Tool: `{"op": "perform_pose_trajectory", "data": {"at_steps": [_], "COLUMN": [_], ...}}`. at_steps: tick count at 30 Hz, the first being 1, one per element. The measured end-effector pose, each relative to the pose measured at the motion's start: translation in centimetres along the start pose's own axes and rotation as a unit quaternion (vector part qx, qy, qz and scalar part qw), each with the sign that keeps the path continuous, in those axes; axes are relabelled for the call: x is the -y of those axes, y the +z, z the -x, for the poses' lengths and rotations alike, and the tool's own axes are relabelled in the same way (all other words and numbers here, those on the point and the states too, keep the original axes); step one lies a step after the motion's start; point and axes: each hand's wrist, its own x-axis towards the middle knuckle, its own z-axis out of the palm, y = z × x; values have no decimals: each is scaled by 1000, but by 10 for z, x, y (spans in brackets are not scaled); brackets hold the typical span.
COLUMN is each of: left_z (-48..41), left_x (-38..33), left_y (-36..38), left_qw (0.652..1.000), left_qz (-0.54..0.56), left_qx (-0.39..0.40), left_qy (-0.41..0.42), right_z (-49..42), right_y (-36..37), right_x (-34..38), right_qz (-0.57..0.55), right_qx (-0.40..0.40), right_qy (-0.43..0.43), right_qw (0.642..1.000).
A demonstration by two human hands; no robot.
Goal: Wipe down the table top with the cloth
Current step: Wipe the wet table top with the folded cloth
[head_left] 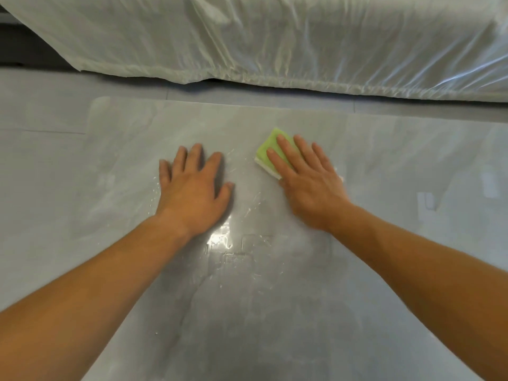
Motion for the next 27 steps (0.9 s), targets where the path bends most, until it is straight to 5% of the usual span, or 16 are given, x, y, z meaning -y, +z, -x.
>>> {"op": "perform_pose_trajectory", "data": {"at_steps": [5, 7, 11, 13, 20, 25, 27], "left_z": [1, 1, 5, 6, 9, 36, 53], "left_x": [3, 4, 7, 8, 10, 21, 24], "left_y": [8, 8, 10, 11, 13, 13, 18], "left_qw": [1000, 1000, 999, 999, 994, 982, 986], "left_qz": [8, 10, 15, 33, 109, 153, 126], "left_qx": [18, 23, 28, 23, -26, -107, -105], "left_qy": [4, 3, 13, 16, 16, 22, 27], "right_z": [-55, -44, 27, 25, -54, 16, 10], "right_y": [-25, -17, 4, 4, -15, 5, 2], "right_x": [-46, -13, 50, 39, 37, 73, 52], "right_qz": [-69, -53, -19, -13, -73, -3, 12], "right_qx": [-41, -51, -14, 7, -42, 7, 28], "right_qy": [230, 175, -84, -120, 178, -123, -168], "right_qw": [970, 982, 996, 993, 980, 992, 985]}}
